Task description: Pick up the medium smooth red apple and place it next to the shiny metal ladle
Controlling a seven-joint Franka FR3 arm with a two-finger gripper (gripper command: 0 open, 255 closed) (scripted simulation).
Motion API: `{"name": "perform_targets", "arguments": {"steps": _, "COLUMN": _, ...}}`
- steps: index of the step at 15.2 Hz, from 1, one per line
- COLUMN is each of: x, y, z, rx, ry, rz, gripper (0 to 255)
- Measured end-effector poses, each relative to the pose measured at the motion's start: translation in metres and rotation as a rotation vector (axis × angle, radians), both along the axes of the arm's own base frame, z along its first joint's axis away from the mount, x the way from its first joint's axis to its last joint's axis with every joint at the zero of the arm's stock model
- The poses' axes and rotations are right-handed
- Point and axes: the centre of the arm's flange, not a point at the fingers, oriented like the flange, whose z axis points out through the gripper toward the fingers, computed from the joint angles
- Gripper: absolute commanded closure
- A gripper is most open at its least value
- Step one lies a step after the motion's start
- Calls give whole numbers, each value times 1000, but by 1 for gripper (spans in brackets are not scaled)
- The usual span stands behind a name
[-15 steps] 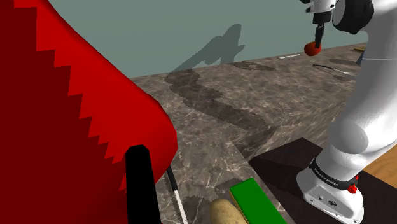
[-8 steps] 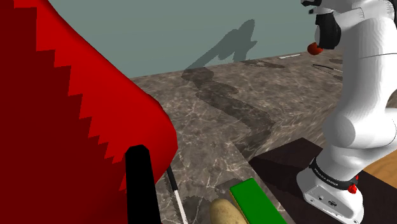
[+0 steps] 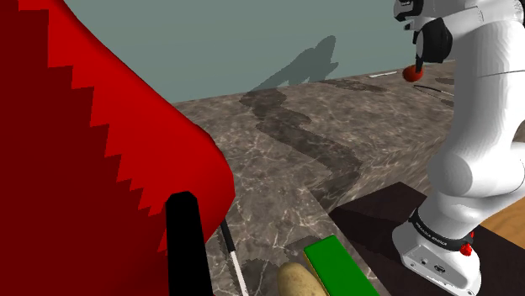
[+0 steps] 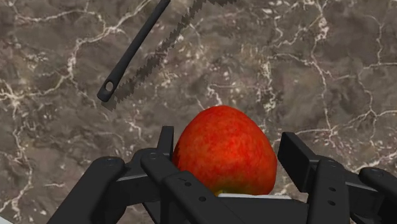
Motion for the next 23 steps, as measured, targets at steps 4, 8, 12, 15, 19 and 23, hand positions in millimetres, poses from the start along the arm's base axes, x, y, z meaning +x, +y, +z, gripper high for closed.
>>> {"name": "perform_targets", "arguments": {"steps": 4, "x": 1, "y": 0, "z": -20, "rx": 0, "ry": 0, "rz": 0, "gripper": 255}}
{"name": "perform_targets", "arguments": {"steps": 8, "x": 1, "y": -1, "z": -41, "rx": 0, "ry": 0, "rz": 0, "gripper": 255}}
{"name": "perform_targets", "arguments": {"steps": 12, "x": 0, "y": 0, "z": -49, "rx": 0, "ry": 0, "rz": 0, "gripper": 255}}
{"name": "perform_targets", "arguments": {"steps": 15, "x": 0, "y": 0, "z": -49, "rx": -1, "ry": 0, "rz": 0, "gripper": 255}}
{"name": "perform_targets", "arguments": {"steps": 19, "x": 0, "y": 0, "z": -49, "rx": -1, "ry": 0, "rz": 0, "gripper": 0}}
{"name": "perform_targets", "arguments": {"steps": 23, "x": 3, "y": 0, "z": -43, "rx": -1, "ry": -1, "rz": 0, "gripper": 0}}
